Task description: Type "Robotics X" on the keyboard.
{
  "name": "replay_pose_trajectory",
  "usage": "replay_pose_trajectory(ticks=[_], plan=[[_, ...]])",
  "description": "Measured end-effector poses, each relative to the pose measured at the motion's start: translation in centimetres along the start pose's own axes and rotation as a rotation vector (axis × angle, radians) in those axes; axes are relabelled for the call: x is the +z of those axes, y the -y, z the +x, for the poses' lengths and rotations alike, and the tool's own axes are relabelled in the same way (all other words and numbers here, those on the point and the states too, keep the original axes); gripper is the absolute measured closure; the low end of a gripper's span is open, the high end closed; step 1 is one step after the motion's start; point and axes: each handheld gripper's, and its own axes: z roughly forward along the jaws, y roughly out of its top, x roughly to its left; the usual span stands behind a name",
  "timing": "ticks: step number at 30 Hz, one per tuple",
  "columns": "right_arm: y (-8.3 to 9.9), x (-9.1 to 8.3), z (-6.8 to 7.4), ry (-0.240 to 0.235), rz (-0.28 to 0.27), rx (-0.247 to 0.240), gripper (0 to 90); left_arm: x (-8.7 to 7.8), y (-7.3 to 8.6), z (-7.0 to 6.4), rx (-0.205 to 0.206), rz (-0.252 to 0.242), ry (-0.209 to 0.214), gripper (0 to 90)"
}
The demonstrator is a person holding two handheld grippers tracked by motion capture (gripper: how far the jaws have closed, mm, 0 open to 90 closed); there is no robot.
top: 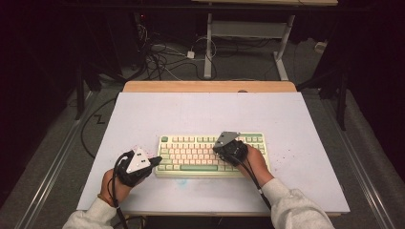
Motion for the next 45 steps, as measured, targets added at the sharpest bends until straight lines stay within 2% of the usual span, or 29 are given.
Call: replay_pose_trajectory(ticks=[1, 6, 12, 21, 27, 34, 42, 45], plan=[[0.0, -0.1, 0.1, 0.006, 0.001, -0.002, 90.0, 0.0, 0.0, 0.0, 0.000, 0.000, 0.000, 87.9], [0.0, -1.3, 0.0, 0.018, -0.076, 0.019, 90.0, 0.0, 0.0, 0.1, 0.007, 0.000, -0.008, 87.9], [0.2, -2.5, 0.1, 0.021, -0.121, 0.032, 90.0, 0.2, 0.0, 0.0, 0.007, 0.011, -0.015, 87.9], [0.7, -5.2, 0.5, 0.021, -0.206, 0.048, 90.0, 0.1, -0.1, -0.1, 0.014, 0.010, -0.024, 87.9], [1.1, -6.6, 0.9, 0.030, -0.234, 0.049, 90.0, 0.1, -0.2, -0.2, 0.019, 0.006, -0.034, 87.9], [2.0, -7.4, 1.1, 0.028, -0.243, 0.045, 90.0, -0.1, -0.5, -0.4, -0.005, -0.031, -0.032, 87.9], [3.1, -8.7, 1.5, 0.039, -0.252, 0.046, 90.0, 0.0, -1.2, -0.9, 0.004, -0.053, 0.002, 88.0], [3.5, -9.3, 1.7, 0.043, -0.261, 0.049, 90.0, 0.3, -1.6, -1.2, 0.004, -0.054, 0.028, 88.0]])
